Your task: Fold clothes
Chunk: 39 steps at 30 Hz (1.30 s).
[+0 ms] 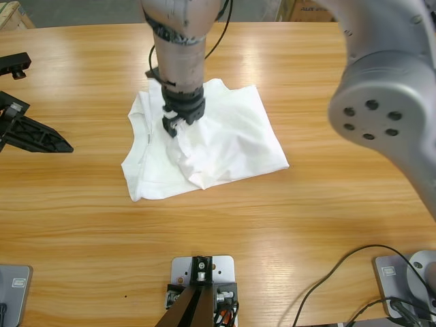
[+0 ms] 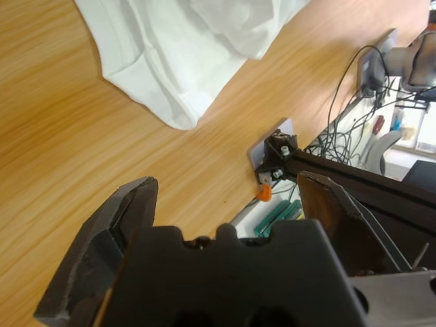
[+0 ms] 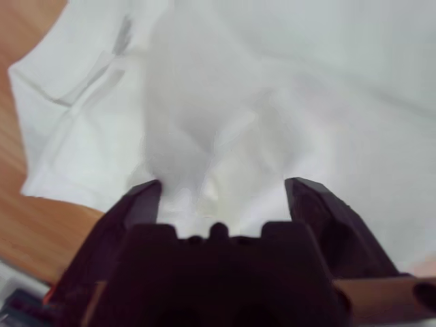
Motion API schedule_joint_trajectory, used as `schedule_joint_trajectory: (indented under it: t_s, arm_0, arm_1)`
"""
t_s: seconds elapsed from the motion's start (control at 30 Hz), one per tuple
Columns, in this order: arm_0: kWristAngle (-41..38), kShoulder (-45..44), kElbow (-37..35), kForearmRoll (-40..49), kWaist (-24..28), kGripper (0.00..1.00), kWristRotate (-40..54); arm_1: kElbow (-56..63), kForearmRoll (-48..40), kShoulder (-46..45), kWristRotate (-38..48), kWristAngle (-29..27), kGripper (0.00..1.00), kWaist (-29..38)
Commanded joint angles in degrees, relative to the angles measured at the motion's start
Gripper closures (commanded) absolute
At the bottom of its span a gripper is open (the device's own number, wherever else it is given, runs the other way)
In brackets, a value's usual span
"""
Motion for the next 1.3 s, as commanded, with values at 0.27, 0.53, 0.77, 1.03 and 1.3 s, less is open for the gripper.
schedule_joint_trajectory:
  t_s: [0.27,0.53,0.77,1.03,1.3]
  arm_0:
    - [2.1,0.0,2.3,-1.9,-1.4,0.202,-1.5]
    - [4.8,2.8,3.8,-10.7,-11.4,0.198,-10.5]
    - [9.6,8.3,4.6,-14.8,-13.5,0.193,-16.6]
    - [10.4,17.4,-0.4,-15.0,-14.7,0.193,-17.3]
    - [11.4,23.1,-5.6,-15.0,-14.8,0.193,-17.4]
  arm_1:
    - [7.1,1.5,-21.2,-4.4,-1.6,0.207,-0.7]
    - [48.2,-20.6,-39.2,-2.7,2.4,0.207,-3.6]
    - [56.4,-25.1,-39.5,-3.2,11.3,0.211,-14.8]
    - [56.6,-24.3,-34.6,-9.5,15.1,0.211,-25.1]
    - [54.6,-24.5,-27.9,-11.2,18.1,0.211,-25.3]
